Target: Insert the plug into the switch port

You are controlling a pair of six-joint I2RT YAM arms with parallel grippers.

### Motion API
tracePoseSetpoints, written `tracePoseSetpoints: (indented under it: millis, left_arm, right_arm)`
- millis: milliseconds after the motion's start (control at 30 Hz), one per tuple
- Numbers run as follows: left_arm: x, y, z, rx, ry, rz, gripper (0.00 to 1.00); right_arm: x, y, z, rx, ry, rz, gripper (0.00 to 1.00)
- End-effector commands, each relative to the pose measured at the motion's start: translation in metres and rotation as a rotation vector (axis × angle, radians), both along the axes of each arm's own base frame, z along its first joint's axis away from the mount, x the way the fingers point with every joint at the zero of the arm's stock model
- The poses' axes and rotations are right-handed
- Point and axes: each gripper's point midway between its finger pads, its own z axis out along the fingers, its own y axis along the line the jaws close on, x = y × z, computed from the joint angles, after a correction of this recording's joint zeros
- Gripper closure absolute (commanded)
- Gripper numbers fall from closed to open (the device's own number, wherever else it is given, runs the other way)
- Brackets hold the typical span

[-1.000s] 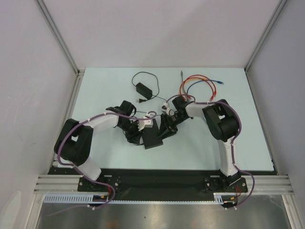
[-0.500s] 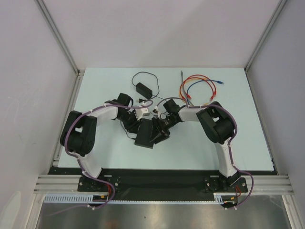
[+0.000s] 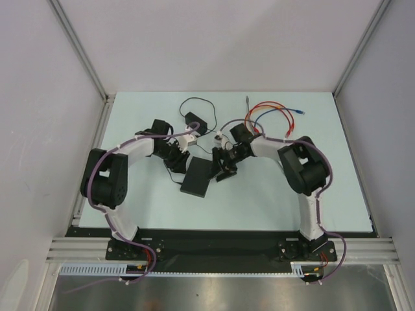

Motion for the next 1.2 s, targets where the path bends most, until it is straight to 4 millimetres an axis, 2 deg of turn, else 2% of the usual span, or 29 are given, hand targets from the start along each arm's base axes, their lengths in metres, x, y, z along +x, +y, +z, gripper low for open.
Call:
tracePoseSetpoints:
  millis: [0, 33, 100, 167, 233, 267, 400, 600, 867, 1033, 1167]
  left_arm:
    - [0.013, -0.016, 0.070, -0.152, -0.116, 0.009, 0.52]
    - [0.015, -0.017, 0.088, -0.169, -0.160, 0.008, 0.51]
    - [0.018, -0.019, 0.107, -0.188, -0.198, 0.024, 0.49]
    - [0.021, -0.021, 0.134, -0.224, -0.258, 0.042, 0.47]
    - [0.026, -0.023, 0.155, -0.255, -0.311, 0.059, 0.46]
    - [0.025, -0.024, 0.168, -0.275, -0.329, 0.080, 0.44]
    - [0.032, -0.028, 0.200, -0.324, -0.391, 0.101, 0.42]
    - [0.037, -0.032, 0.222, -0.369, -0.410, 0.128, 0.42]
    - [0.034, -0.032, 0.223, -0.376, -0.409, 0.130, 0.42]
    - [0.036, -0.032, 0.231, -0.379, -0.429, 0.131, 0.42]
    - [0.038, -0.033, 0.238, -0.383, -0.441, 0.132, 0.41]
  right_arm:
    - [0.042, -0.048, 0.052, -0.056, -0.297, -0.057, 0.31]
    - [0.047, -0.066, 0.060, -0.078, -0.300, -0.087, 0.31]
    - [0.061, -0.087, 0.080, -0.108, -0.390, -0.104, 0.31]
    - [0.067, -0.117, 0.081, -0.182, -0.393, -0.131, 0.31]
    - [0.078, -0.147, 0.075, -0.321, -0.466, -0.149, 0.32]
    - [0.089, -0.171, 0.068, -0.429, -0.500, -0.187, 0.35]
    - [0.095, -0.210, 0.055, -0.603, -0.524, -0.206, 0.42]
    - [0.094, -0.240, 0.033, -0.763, -0.497, -0.213, 0.53]
    - [0.091, -0.281, 0.006, -0.894, -0.460, -0.241, 0.59]
    - [0.087, -0.296, -0.012, -0.929, -0.432, -0.244, 0.59]
    - [0.086, -0.297, -0.022, -0.924, -0.400, -0.236, 0.62]
